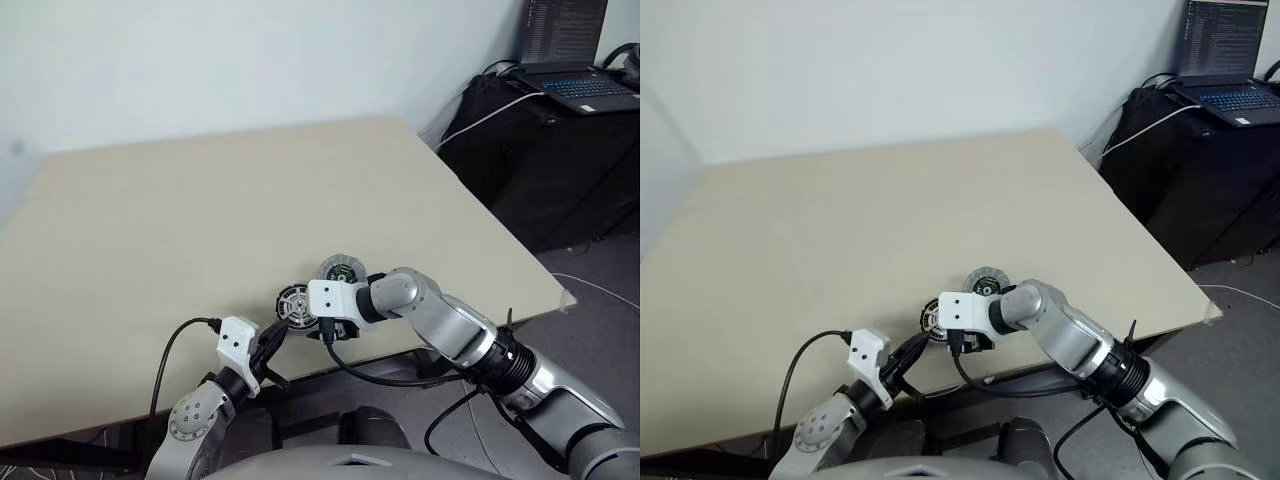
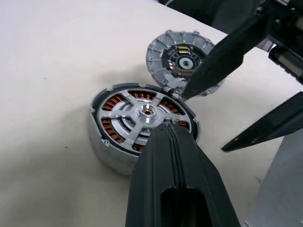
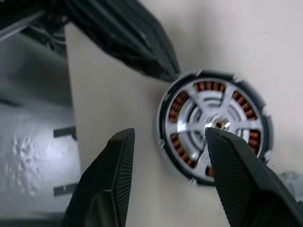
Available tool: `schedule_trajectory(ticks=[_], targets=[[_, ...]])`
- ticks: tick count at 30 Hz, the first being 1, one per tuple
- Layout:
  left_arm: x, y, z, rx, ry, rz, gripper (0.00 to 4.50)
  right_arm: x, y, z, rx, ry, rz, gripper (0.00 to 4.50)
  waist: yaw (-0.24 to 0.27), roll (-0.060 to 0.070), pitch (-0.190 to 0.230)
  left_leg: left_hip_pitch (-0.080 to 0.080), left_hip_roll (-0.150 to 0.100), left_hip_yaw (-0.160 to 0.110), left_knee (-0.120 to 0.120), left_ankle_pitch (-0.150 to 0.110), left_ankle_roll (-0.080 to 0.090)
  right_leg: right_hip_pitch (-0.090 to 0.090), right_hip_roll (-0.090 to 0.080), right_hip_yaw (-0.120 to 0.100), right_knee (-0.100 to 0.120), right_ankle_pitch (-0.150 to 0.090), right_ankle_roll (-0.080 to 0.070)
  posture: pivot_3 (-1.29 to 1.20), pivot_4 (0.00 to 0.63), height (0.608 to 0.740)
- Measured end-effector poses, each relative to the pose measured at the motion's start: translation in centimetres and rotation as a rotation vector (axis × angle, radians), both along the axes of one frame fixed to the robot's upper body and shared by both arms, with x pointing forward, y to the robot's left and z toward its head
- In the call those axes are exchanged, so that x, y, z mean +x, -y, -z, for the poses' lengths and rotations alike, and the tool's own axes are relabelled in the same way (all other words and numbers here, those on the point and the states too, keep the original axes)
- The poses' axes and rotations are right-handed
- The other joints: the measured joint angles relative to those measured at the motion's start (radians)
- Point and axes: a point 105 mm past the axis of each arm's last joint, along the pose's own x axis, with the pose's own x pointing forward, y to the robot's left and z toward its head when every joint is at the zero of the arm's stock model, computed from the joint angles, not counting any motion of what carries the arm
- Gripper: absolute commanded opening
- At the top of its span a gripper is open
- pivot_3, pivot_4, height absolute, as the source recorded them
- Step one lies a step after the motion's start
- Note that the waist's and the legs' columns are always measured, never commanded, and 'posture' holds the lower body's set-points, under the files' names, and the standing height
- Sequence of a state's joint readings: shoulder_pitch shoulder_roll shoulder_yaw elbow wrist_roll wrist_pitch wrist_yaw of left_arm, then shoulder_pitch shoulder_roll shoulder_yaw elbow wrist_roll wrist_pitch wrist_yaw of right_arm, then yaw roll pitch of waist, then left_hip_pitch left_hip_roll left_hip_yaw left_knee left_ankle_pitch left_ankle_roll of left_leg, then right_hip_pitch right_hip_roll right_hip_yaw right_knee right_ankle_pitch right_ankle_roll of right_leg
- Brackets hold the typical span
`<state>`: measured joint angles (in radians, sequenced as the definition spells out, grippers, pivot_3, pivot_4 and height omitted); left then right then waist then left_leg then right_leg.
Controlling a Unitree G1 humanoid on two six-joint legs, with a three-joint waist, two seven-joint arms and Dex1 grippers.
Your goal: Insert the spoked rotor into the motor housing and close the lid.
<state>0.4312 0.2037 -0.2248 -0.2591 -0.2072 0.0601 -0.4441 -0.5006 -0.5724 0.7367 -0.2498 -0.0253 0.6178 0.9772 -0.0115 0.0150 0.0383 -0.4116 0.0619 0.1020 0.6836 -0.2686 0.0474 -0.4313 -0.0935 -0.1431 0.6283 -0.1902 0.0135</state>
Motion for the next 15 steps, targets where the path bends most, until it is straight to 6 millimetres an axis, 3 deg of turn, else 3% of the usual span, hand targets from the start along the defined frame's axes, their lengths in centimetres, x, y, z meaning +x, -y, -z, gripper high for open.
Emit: schedule_trajectory(ticks=[15], targets=[[-0.4,-0.8,0.0,0.117,0.059,0.002,0.0,0.5,-0.6,2.0,-0.041,-0.041,0.019,2.54,0.002,0.0,0.0,0.0,-0.001,0.0,0.0,0.0,0.0,0.0,-0.001,0.0,0.0,0.0,0.0,0.0,0.0,0.74]])
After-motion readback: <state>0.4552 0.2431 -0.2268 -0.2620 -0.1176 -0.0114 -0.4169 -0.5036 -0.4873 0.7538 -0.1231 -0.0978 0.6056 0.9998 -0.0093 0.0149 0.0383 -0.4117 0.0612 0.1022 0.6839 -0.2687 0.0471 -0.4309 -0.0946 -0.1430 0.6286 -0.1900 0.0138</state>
